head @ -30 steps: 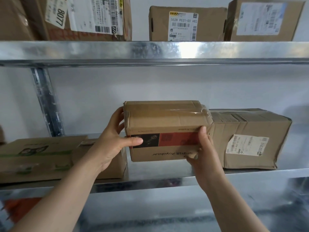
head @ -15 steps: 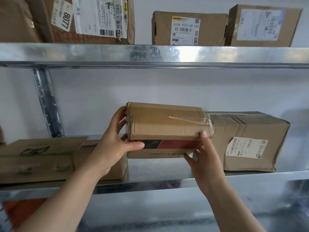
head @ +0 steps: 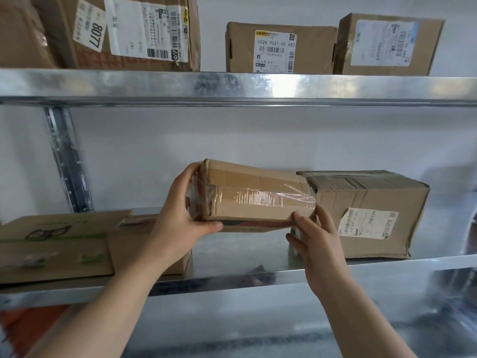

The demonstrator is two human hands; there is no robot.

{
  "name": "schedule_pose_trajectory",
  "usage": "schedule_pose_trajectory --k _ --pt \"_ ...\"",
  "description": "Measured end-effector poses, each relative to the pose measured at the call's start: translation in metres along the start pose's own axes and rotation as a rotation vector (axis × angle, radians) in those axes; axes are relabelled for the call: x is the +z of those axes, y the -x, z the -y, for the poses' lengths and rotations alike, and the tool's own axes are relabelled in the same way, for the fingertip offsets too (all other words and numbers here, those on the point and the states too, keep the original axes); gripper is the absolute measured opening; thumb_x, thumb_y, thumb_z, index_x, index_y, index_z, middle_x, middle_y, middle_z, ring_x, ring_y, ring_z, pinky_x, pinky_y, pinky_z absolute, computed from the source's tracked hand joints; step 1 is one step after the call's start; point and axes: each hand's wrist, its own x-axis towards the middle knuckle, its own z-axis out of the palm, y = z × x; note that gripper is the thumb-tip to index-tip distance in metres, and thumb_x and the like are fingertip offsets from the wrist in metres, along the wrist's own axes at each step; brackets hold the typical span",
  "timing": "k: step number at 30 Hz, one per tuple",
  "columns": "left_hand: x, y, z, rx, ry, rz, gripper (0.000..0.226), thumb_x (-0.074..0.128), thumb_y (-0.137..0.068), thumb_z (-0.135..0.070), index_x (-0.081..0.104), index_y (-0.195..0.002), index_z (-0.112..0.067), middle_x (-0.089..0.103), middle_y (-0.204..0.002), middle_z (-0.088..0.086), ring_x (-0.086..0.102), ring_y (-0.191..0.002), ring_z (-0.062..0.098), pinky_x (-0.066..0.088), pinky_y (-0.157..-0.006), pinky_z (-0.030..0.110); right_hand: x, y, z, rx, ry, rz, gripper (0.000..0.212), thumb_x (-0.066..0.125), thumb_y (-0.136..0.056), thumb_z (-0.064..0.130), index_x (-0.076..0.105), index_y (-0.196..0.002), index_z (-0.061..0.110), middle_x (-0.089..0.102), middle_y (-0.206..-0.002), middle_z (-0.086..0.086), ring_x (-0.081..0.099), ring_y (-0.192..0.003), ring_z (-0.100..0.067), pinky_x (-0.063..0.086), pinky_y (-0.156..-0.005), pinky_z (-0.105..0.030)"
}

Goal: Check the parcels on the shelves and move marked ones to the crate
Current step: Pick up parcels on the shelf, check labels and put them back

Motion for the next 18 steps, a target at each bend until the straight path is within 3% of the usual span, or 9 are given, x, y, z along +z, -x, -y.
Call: schedule_pose_trajectory --k 2,4,7,9,12,15,18 --pt "0.002 0.001 -0.002 0.021 -0.031 0.001 0.108 0.088 -0.068 -0.003 0.026 -0.141 -0.054 0.034 -0.146 -0.028 0.03 -0.126 -0.024 0.03 -0.1 0.004 0.0 0.001 0.0 -0.011 0.063 -0.009 0.055 0.07 -0.092 0.008 0.052 -0.142 0.022 0.064 -0.122 -0.014 0.065 -0.112 -0.021 0.047 -0.11 -0.049" --pt "0.004 0.002 -0.003 0.055 -0.076 -0.008 0.106 0.089 -0.066 -0.003 0.03 -0.142 -0.049 0.036 -0.146 -0.024 0.032 -0.133 -0.015 0.031 -0.108 0.014 0.001 0.001 0.0 -0.029 0.121 -0.009 0.065 0.071 -0.09 0.002 0.045 -0.147 0.022 0.066 -0.115 -0.005 0.063 -0.113 -0.02 0.044 -0.113 -0.049" --pt "0.007 0.003 -0.003 0.104 -0.141 -0.017 0.107 0.091 -0.063 -0.004 0.033 -0.143 -0.043 0.038 -0.144 -0.02 0.034 -0.136 -0.009 0.031 -0.112 0.021 0.001 0.003 0.0 -0.073 0.23 -0.006 0.065 0.07 -0.087 -0.005 0.044 -0.139 0.024 0.064 -0.113 0.004 0.063 -0.105 -0.012 0.047 -0.104 -0.033" --pt "0.01 0.004 -0.001 0.139 -0.204 -0.022 0.108 0.092 -0.062 -0.005 0.034 -0.145 -0.039 0.038 -0.144 -0.021 0.034 -0.137 -0.004 0.03 -0.112 0.021 0.002 0.004 -0.001 -0.135 0.374 0.004 0.069 0.073 -0.083 -0.003 0.049 -0.137 0.031 0.059 -0.128 0.001 0.06 -0.113 -0.01 0.048 -0.099 -0.024" --pt "0.016 0.004 -0.001 0.232 -0.317 -0.027 0.105 0.091 -0.063 -0.008 0.035 -0.147 -0.034 0.034 -0.145 -0.027 0.029 -0.141 -0.001 0.032 -0.115 0.022 0.006 0.007 -0.007 -0.297 0.666 0.048 0.095 0.077 -0.077 0.004 0.029 -0.158 0.019 0.035 -0.16 -0.002 0.029 -0.15 -0.02 0.027 -0.123 -0.044" --pt "0.022 0.005 0.0 0.308 -0.41 -0.039 0.103 0.09 -0.063 -0.007 0.037 -0.149 -0.027 0.035 -0.153 -0.015 0.025 -0.149 0.013 0.029 -0.121 0.037 0.012 0.01 -0.014 -0.548 0.917 0.104 0.099 0.075 -0.076 -0.003 0.023 -0.159 0.011 0.023 -0.166 -0.008 0.009 -0.158 -0.027 0.004 -0.129 -0.04" --pt "0.028 0.007 0.0 0.35 -0.492 -0.05 0.097 0.089 -0.068 -0.011 0.038 -0.15 -0.025 0.036 -0.155 -0.01 0.018 -0.152 0.017 0.018 -0.122 0.028 0.017 0.012 -0.016 -0.661 1.007 0.173 0.102 0.069 -0.073 0.012 0.017 -0.161 0.019 0.019 -0.169 -0.006 0.003 -0.158 -0.031 0.001 -0.127 -0.039"
